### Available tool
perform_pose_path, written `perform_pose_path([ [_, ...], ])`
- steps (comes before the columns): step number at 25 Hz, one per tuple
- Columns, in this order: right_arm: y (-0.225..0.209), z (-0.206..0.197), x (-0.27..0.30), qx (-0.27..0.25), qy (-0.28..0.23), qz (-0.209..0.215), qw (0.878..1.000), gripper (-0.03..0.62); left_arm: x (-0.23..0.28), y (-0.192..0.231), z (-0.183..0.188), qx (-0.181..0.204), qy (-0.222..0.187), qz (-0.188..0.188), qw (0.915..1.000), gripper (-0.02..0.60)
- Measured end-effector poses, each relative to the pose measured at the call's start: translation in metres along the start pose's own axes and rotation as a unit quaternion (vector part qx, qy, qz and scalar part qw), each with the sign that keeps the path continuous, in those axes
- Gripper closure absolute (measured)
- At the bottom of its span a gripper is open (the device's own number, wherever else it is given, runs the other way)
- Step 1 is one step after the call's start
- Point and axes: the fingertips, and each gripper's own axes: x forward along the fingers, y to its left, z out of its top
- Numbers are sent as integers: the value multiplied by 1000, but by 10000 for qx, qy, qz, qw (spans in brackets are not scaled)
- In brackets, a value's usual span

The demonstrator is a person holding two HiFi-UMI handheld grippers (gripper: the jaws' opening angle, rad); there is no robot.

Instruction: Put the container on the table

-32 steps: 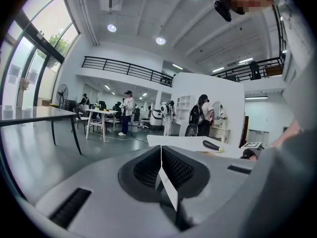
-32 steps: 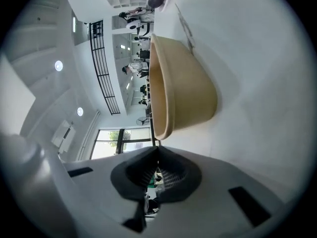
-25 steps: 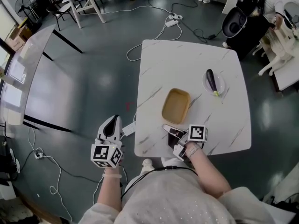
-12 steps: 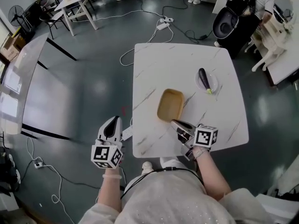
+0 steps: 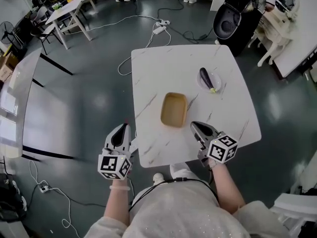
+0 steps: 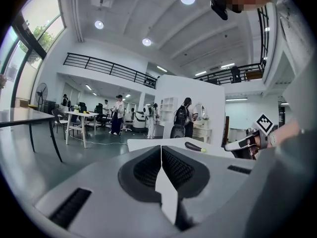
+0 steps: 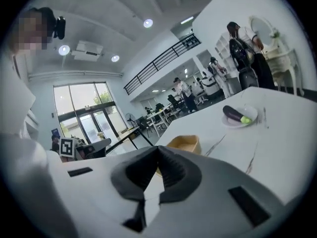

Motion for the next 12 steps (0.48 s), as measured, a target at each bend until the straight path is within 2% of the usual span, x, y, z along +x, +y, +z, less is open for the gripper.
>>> perform_pose_path([
  [5,0,12,-21,-668,-360,-504,9958,588,-1,-7,4,64,-57,-174,9998,574],
  [12,0,32,-50,-1360,-837,-1129,9807,588,-6,-12,7,102,-114,-322,9994,574],
])
